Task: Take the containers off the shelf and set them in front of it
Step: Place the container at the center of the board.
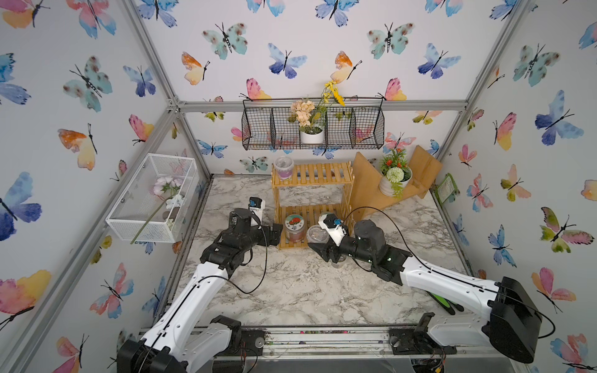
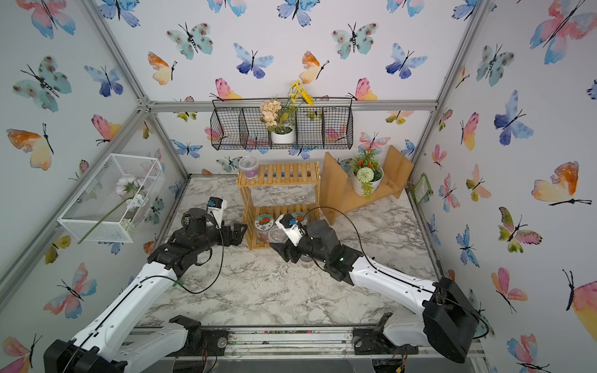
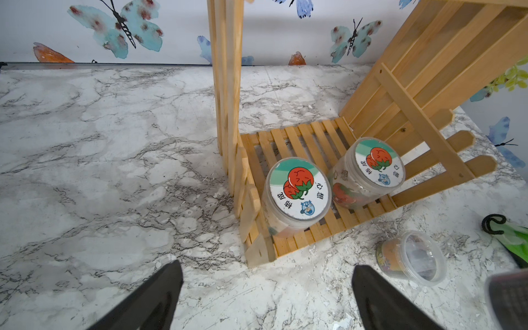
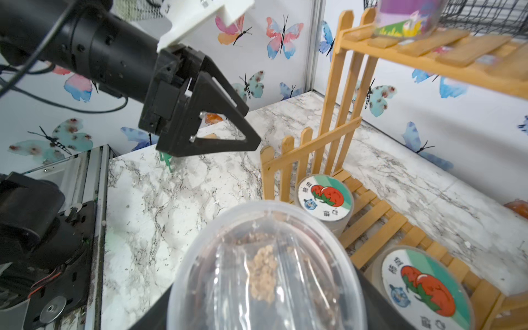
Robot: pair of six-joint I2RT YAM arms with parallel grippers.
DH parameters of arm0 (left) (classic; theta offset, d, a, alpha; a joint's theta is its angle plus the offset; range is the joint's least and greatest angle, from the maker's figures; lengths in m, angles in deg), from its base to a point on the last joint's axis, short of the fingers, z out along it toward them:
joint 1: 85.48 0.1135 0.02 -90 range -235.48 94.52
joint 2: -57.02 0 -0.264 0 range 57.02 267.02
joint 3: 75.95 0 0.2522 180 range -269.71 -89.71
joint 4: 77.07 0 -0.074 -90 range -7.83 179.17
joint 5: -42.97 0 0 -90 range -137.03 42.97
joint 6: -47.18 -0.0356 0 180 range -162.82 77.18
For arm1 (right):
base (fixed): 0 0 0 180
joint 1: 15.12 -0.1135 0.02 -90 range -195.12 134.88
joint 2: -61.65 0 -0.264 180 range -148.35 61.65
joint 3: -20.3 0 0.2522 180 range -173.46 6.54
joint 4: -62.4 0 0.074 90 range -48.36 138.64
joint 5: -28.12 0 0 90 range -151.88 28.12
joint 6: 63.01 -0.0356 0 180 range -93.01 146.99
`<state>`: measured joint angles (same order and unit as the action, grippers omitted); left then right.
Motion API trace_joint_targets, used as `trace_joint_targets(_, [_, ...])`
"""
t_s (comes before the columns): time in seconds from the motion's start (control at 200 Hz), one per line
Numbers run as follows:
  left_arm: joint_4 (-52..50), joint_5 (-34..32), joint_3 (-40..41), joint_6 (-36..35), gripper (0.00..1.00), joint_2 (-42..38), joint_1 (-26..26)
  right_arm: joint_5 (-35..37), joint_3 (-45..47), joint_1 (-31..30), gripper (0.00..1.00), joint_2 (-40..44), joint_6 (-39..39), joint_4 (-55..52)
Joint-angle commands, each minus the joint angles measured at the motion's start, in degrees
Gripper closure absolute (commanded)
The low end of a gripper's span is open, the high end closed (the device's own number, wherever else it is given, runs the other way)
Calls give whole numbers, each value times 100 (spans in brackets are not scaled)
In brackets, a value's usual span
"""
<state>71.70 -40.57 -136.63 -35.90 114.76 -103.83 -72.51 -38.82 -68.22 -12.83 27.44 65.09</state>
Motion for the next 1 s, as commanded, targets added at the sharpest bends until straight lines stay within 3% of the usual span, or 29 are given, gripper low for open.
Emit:
trace_joint_targets(0.0, [-76, 160, 91, 77, 1, -208, 33, 435, 306, -230, 35, -62, -189, 633])
trace_joint_targets(0.426, [-235, 184, 287, 218, 1, -430, 156, 857, 1068, -491, 36, -847, -474, 1829])
trace_joint_targets(0.996, [-320, 93, 510, 328, 1, -709, 184, 1190, 887, -552, 36, -2071, -574, 2605])
